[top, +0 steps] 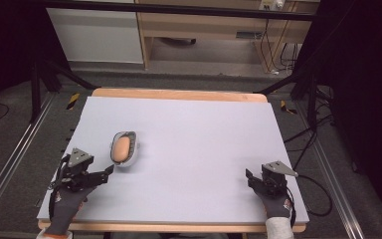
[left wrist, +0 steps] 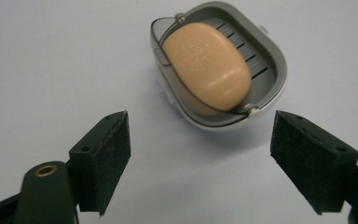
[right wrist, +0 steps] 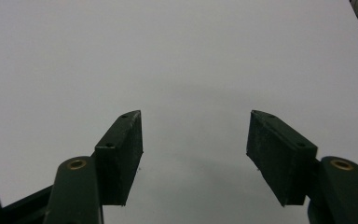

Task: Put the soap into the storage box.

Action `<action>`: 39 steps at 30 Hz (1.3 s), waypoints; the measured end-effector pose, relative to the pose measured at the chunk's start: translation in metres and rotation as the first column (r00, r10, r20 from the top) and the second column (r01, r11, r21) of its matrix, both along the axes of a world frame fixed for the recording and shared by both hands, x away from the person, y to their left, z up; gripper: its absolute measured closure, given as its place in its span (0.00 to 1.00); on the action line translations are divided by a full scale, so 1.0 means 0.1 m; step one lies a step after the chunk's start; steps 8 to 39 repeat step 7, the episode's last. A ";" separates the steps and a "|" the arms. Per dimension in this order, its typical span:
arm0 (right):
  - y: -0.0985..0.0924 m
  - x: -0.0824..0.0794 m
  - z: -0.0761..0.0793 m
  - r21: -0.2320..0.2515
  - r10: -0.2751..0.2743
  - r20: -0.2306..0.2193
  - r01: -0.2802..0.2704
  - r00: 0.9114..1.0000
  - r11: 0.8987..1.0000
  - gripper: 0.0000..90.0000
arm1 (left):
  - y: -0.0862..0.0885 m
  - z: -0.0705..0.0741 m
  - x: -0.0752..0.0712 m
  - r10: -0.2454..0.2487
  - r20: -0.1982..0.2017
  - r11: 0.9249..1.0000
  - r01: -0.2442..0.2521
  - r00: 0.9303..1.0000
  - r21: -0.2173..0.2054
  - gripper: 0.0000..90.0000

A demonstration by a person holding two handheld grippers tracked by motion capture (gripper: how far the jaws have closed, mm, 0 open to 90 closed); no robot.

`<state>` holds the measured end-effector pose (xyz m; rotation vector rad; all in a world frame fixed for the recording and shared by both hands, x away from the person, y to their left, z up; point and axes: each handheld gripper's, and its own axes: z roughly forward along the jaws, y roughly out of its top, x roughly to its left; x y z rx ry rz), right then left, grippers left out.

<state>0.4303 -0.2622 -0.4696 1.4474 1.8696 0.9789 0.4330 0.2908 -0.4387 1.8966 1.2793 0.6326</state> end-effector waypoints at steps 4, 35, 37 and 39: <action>-0.02 -0.01 0.00 0.000 -0.008 -0.004 0.008 1.000 1.000 0.38 | 0.08 -0.11 -0.03 0.029 -0.005 1.000 -0.029 1.000 0.009 0.22; -0.03 0.00 0.00 -0.004 -0.007 0.000 0.007 1.000 1.000 0.38 | 0.12 -0.14 -0.03 0.044 -0.010 0.999 -0.044 0.999 0.025 0.21; -0.03 0.00 0.00 -0.004 -0.007 0.000 0.007 1.000 1.000 0.38 | 0.12 -0.14 -0.03 0.044 -0.010 0.999 -0.044 0.999 0.025 0.21; -0.03 0.00 0.00 -0.004 -0.007 0.000 0.007 1.000 1.000 0.38 | 0.12 -0.14 -0.03 0.044 -0.010 0.999 -0.044 0.999 0.025 0.21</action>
